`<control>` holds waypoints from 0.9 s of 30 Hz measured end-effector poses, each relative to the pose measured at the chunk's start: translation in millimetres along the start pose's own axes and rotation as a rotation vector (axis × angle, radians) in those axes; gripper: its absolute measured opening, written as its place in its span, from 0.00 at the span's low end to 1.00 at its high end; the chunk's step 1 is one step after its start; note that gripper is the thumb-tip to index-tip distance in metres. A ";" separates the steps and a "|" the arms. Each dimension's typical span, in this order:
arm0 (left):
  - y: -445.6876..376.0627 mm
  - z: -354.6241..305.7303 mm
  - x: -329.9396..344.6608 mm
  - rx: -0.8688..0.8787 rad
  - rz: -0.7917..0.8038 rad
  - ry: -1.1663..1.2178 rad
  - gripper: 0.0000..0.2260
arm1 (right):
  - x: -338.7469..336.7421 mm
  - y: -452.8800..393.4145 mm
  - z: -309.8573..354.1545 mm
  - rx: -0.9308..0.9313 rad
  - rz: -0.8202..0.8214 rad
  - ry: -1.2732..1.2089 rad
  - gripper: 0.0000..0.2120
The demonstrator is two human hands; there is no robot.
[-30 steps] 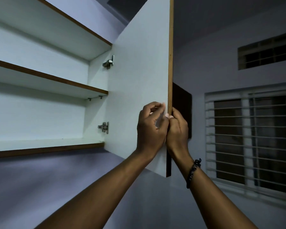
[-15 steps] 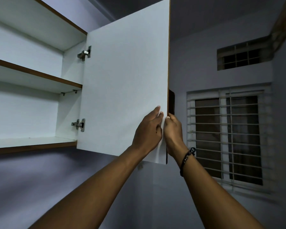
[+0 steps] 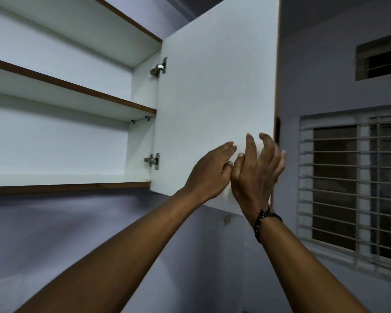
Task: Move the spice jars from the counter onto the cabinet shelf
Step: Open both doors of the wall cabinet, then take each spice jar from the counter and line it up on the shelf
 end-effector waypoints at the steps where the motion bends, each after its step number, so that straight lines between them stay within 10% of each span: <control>1: 7.5 3.5 -11.7 -0.019 -0.018 0.001 0.21 | 0.8 3.3 12.4 -0.047 -0.012 -0.048 0.20; 14: 204.1 70.2 -247.9 -0.317 -0.173 -0.437 0.15 | 6.8 157.2 274.3 -0.156 0.478 -0.890 0.16; 27: 440.5 21.8 -437.0 -0.768 -0.097 -0.966 0.18 | -108.1 345.2 489.0 -0.393 0.907 -1.154 0.21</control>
Point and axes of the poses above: each hand's wrist, its own y-axis away from the middle knuckle, its own x-axis out of the palm, z = x × y, the point moved 4 cm from there along -y, towards the middle knuckle, and after that the axes turned 10 degrees about y, right-handed, at the moved point
